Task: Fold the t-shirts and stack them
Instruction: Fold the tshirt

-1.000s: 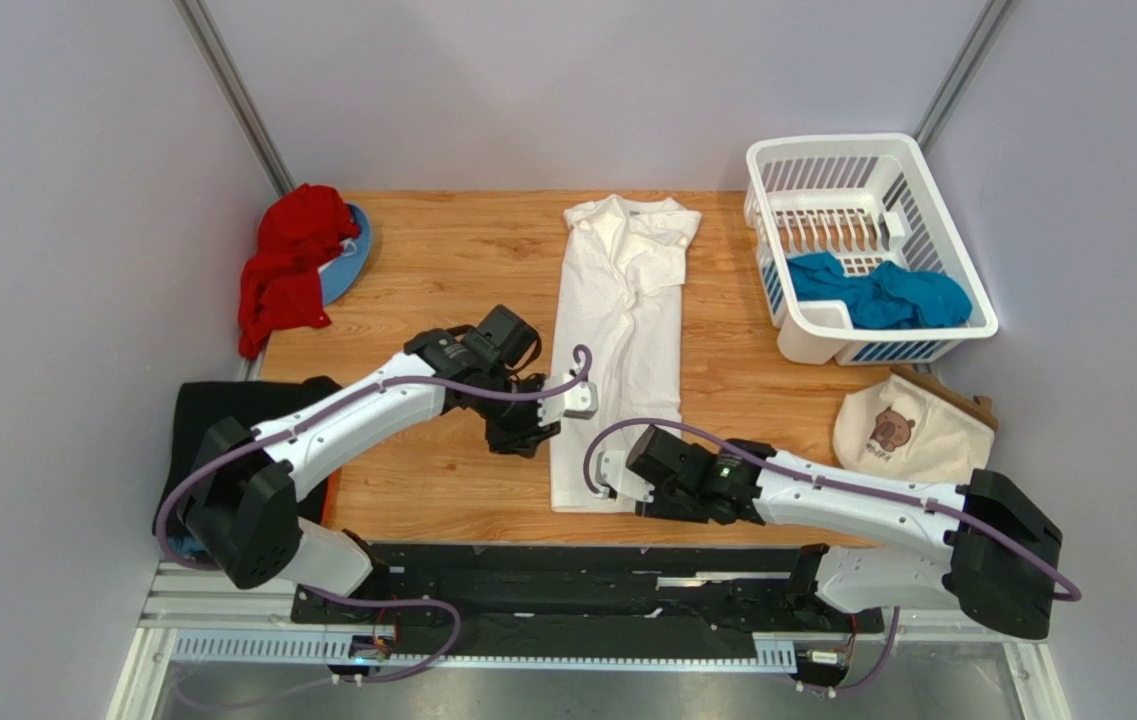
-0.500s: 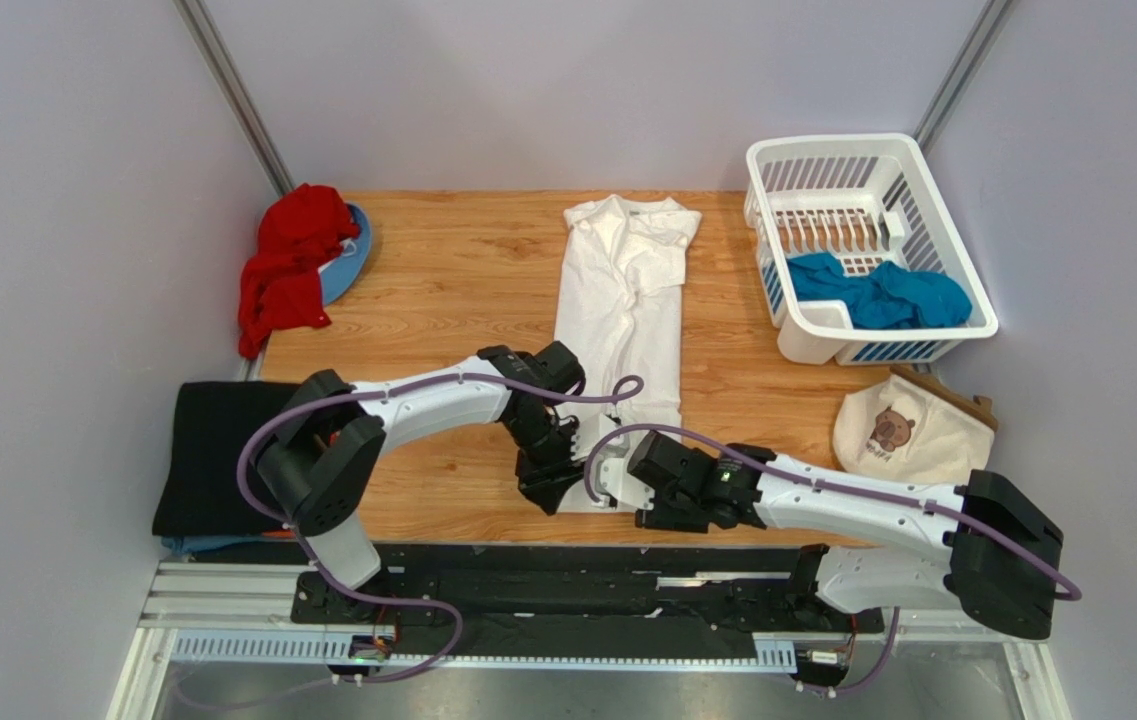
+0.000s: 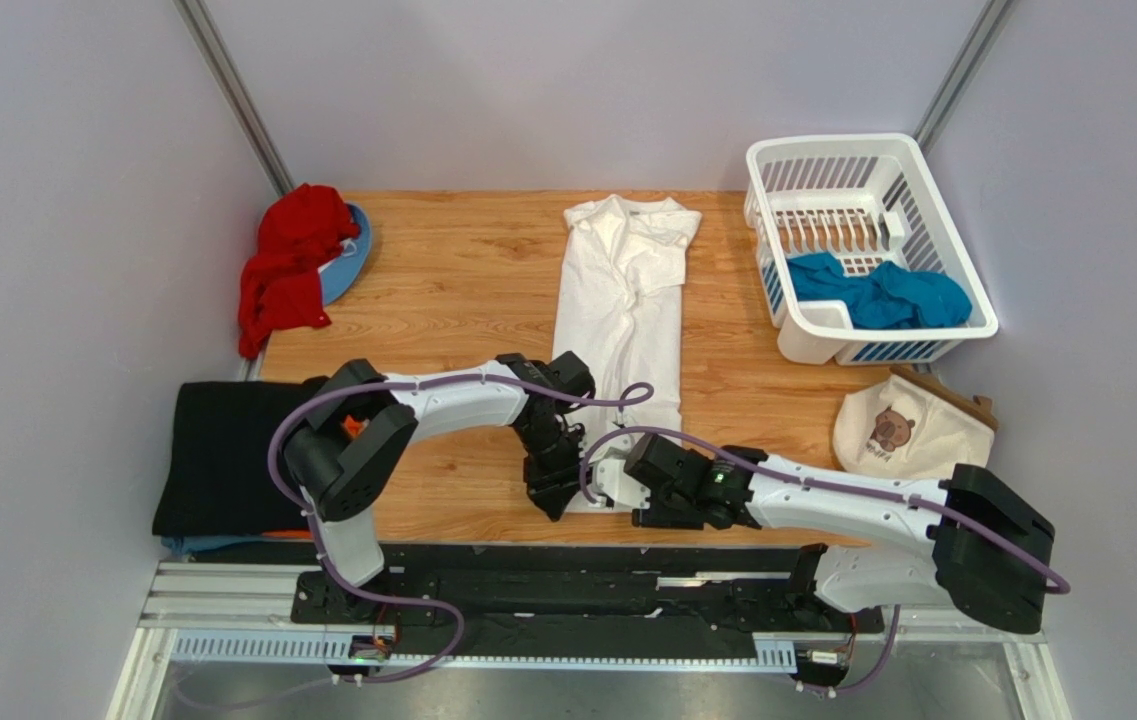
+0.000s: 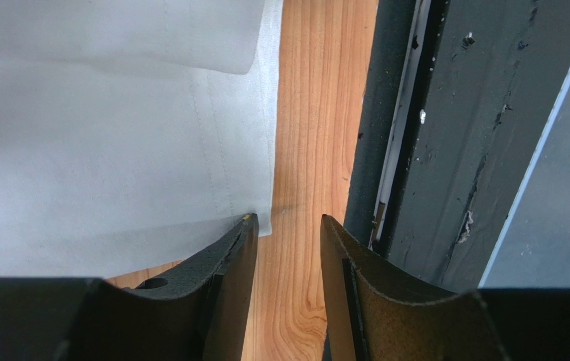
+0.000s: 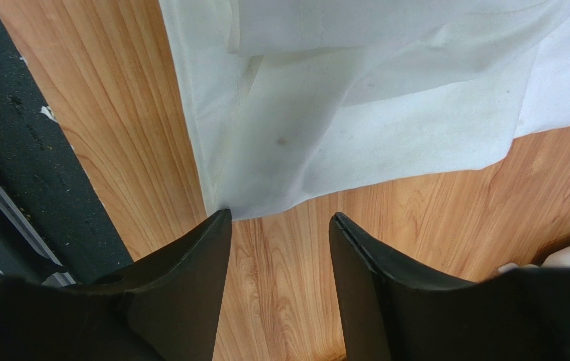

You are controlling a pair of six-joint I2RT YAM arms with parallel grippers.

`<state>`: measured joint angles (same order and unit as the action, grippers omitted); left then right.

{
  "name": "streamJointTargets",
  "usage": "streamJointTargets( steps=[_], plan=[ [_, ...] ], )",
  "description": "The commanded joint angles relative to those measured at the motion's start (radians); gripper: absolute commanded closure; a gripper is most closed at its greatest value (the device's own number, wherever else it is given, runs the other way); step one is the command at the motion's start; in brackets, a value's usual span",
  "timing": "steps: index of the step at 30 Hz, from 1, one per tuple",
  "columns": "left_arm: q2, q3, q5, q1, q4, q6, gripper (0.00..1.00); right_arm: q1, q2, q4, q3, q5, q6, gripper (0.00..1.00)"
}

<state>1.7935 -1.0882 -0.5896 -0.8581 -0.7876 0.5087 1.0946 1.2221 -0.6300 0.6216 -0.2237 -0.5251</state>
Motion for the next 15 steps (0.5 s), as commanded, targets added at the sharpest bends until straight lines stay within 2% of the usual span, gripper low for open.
streamJointTargets(
  steps=[1,10,14,15],
  plan=[
    [-0.057,0.013,0.079,-0.013,0.065,-0.019,0.53,-0.007,-0.016,0.055,-0.010,-0.026,-0.024,0.44],
    [-0.195,0.080,0.157,-0.019,0.091,-0.027,0.50,-0.018,-0.033,0.064,-0.014,-0.032,-0.029,0.42],
    [-0.194,0.091,0.185,-0.024,0.114,-0.026,0.48,-0.021,-0.029,0.064,-0.016,-0.037,-0.030,0.42],
    [-0.184,0.090,0.188,-0.025,0.123,-0.025,0.44,-0.021,-0.026,0.064,-0.017,-0.039,-0.033,0.41]
  ],
)
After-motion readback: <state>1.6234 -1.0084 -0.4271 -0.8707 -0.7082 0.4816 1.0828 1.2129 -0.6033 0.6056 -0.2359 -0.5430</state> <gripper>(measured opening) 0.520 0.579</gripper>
